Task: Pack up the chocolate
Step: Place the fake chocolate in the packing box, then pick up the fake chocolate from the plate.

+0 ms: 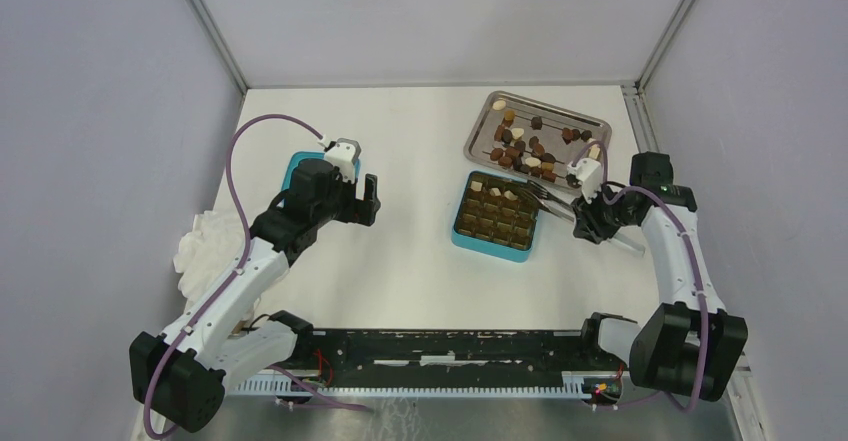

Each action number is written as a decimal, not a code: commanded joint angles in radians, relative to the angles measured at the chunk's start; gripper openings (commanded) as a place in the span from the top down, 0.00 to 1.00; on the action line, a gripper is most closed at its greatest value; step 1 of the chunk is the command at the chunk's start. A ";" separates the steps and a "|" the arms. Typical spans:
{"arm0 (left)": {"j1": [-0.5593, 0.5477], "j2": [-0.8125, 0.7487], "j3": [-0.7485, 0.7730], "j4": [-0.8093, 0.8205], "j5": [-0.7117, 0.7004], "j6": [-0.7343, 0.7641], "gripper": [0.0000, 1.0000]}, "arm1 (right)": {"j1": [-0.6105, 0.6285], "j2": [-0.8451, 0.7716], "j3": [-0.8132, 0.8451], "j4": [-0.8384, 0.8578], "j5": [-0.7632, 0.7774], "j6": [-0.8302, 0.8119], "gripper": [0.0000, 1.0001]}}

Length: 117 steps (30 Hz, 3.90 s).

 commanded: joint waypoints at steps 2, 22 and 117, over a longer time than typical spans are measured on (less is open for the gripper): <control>0.005 -0.013 -0.001 0.023 0.012 0.055 0.05 | -0.002 -0.006 -0.018 0.070 0.010 -0.001 0.86; 0.004 -0.015 -0.001 0.023 0.011 0.055 0.04 | -0.002 0.026 -0.021 0.113 0.057 0.032 0.59; 0.003 -0.167 -0.173 0.414 0.368 -0.407 0.06 | 0.017 0.647 0.471 0.203 0.269 0.127 0.57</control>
